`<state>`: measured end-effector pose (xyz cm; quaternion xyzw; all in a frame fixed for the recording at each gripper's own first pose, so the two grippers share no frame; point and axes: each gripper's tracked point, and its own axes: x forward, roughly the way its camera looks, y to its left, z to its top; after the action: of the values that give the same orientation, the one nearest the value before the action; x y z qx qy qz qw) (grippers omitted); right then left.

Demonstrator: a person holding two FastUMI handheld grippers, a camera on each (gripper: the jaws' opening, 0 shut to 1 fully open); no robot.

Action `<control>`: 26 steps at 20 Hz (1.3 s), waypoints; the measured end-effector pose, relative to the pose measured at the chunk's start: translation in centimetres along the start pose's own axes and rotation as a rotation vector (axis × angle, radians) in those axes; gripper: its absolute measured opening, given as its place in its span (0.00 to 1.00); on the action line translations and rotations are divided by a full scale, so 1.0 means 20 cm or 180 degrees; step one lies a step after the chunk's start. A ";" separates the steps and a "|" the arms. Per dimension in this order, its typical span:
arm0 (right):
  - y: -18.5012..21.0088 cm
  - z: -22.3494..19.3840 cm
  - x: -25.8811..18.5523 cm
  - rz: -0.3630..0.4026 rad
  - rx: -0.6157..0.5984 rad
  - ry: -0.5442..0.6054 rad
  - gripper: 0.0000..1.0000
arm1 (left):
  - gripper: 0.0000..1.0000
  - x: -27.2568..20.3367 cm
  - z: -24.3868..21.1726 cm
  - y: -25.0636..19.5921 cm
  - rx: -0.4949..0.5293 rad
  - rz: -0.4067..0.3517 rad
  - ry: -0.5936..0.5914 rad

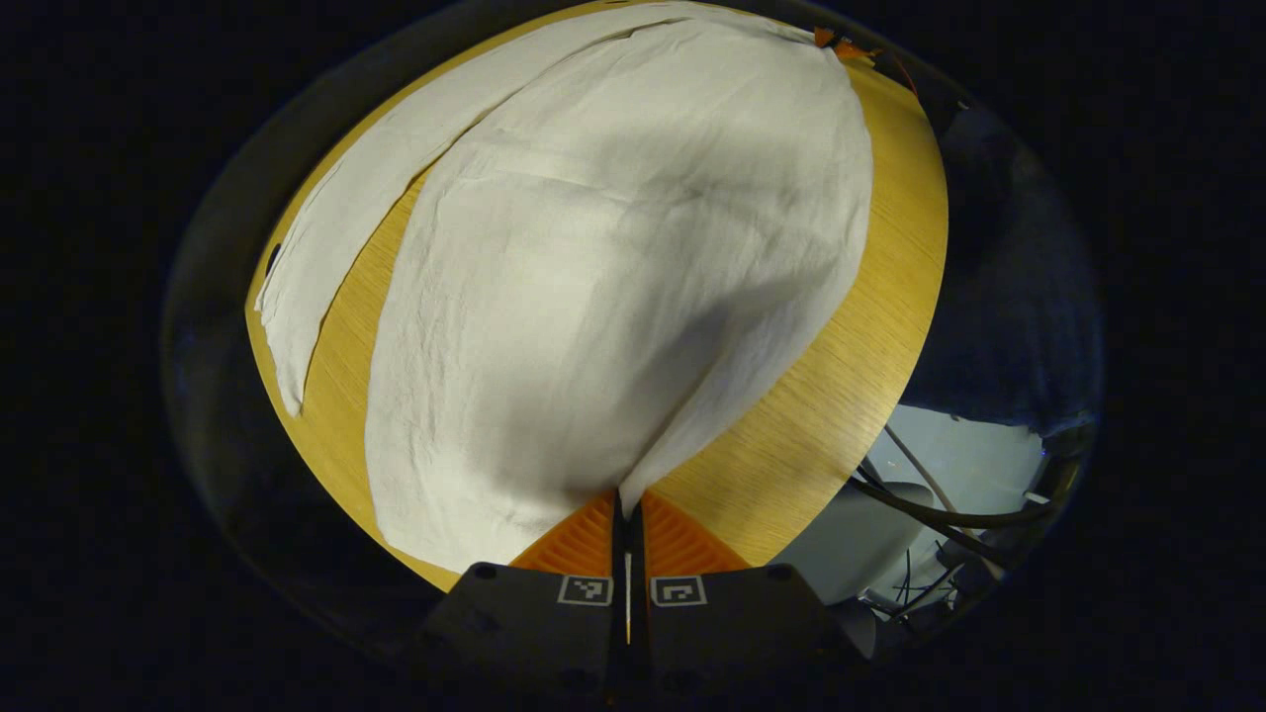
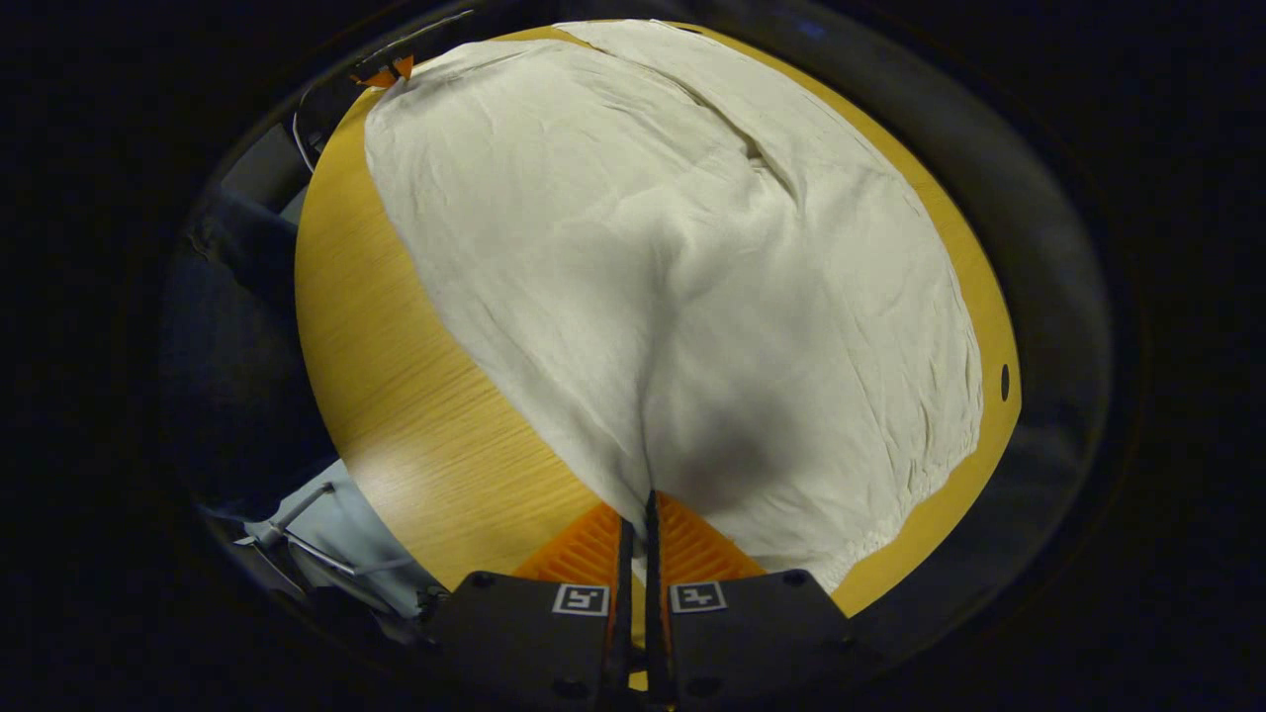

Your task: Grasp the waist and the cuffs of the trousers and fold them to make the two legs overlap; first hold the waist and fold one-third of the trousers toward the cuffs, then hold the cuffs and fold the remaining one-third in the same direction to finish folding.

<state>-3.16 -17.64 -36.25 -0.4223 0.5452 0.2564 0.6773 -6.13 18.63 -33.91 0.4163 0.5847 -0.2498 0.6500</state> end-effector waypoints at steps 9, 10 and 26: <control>-0.06 0.03 -0.16 -0.0339 0.0564 -0.0029 0.08 | 0.00 -0.10 0.04 0.11 0.0008 0.0091 -0.0070; -0.09 0.05 -0.19 -0.0382 0.0676 -0.0065 0.08 | 0.00 -0.14 0.05 0.17 -0.0037 0.0141 -0.0090; -0.81 0.52 -0.60 -0.1478 0.2046 -0.0825 0.08 | 0.00 -0.56 0.62 1.24 -0.0700 0.1320 -0.0989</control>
<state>12.13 -15.66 -19.50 -0.2654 0.3980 -0.0352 0.8774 18.67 19.50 -17.35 0.4106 0.4040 -0.1073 0.8103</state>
